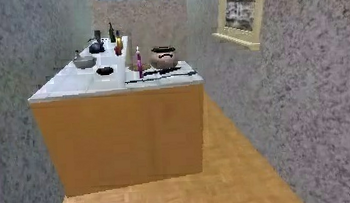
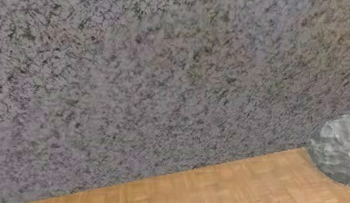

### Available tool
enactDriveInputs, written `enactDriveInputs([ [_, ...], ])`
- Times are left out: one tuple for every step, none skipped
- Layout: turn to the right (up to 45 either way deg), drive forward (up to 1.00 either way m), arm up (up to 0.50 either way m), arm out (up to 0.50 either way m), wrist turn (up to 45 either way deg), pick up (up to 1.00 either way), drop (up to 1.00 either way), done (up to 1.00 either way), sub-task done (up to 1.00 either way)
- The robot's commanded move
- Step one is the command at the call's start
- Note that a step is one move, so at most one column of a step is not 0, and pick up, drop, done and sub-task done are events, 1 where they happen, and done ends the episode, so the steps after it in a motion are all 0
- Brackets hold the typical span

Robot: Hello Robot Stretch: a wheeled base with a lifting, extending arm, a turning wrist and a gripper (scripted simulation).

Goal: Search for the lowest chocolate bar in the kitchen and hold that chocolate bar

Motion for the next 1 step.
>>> enactDriveInputs([
  [6.0, 0.0, 0.0, 0.0, 0.0, 0.0, 0.0, 0.0, 0.0],
])
